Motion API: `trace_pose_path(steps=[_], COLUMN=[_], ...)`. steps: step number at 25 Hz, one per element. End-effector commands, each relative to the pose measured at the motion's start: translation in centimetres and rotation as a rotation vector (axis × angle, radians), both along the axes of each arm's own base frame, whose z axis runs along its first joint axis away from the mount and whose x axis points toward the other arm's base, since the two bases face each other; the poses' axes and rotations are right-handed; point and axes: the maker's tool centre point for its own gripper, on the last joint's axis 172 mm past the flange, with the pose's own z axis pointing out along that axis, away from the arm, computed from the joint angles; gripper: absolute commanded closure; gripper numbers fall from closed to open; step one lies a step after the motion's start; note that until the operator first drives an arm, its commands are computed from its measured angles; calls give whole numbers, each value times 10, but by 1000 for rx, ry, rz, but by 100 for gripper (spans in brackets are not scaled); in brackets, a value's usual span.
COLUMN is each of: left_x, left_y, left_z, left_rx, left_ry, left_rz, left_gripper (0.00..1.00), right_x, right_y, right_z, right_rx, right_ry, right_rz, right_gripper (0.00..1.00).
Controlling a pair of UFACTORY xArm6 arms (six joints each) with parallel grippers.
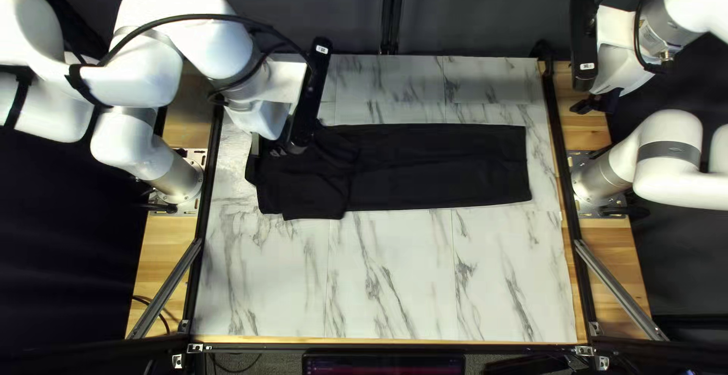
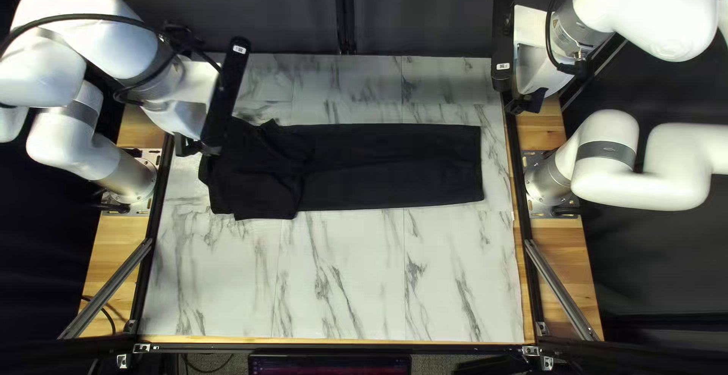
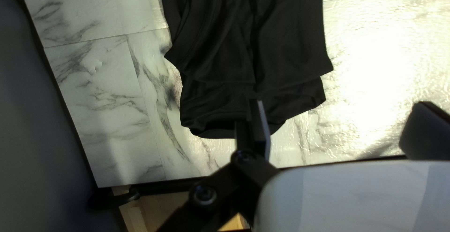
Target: Fold t-shirt
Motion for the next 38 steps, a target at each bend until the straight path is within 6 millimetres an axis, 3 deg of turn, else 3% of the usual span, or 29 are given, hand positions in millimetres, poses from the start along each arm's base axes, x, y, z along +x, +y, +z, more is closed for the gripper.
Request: trace_pose_path(steps=[1, 3, 15, 23, 38], left_x=[0, -3, -31, -75, -75], left_y=[0, 0, 25, 56, 56], left_z=[0, 1, 53, 88, 88], left_rx=[0, -10, 32, 26, 26], left_ry=[0, 0, 26, 41, 41], left_rz=[0, 6, 67, 137, 137], left_gripper=[0, 0, 0, 0, 0], right_x=[0, 0, 0, 0, 0], right_y=[0, 0, 0, 0, 0], right_z=[0, 0, 0, 0, 0], right_rx=[0, 0, 0, 0, 0], right_ry=[0, 0, 0, 0, 0], right_rz=[0, 0, 0, 0, 0], right_gripper=[0, 0, 0, 0, 0])
